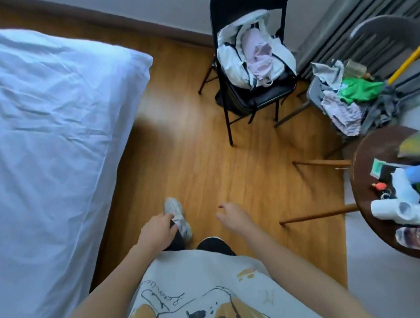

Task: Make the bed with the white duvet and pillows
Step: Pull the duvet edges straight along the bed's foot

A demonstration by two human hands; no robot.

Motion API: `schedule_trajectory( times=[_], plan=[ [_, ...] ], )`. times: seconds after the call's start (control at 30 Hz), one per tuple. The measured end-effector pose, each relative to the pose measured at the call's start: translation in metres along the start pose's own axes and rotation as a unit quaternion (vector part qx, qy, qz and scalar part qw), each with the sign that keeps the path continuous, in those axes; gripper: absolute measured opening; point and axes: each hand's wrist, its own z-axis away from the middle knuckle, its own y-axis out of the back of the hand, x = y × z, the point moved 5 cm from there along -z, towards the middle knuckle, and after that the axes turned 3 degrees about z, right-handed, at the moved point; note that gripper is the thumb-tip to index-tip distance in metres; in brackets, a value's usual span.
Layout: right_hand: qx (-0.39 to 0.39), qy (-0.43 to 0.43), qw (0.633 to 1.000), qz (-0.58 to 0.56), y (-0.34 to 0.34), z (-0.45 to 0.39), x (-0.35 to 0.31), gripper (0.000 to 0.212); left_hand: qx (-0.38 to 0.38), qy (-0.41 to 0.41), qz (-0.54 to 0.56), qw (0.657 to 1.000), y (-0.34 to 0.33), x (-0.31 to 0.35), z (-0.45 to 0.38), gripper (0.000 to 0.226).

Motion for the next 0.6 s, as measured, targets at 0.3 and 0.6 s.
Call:
schedule_trajectory(
  times=[0.3, 0.6],
  plan=[
    [-0.004, -0.013, 1.0, 0.028, 0.167, -0.153, -0.098, 0.045, -0.01, -0.015, -0.033, 0.999, 0.168, 0.005, -0.218, 0.034],
    [0.052, 0.029, 0.998, 0.018, 0.357, -0.272, -0.232, 0.042, 0.016, -0.036, -0.046, 0.998, 0.371, 0.025, -0.391, 0.028]
  ],
)
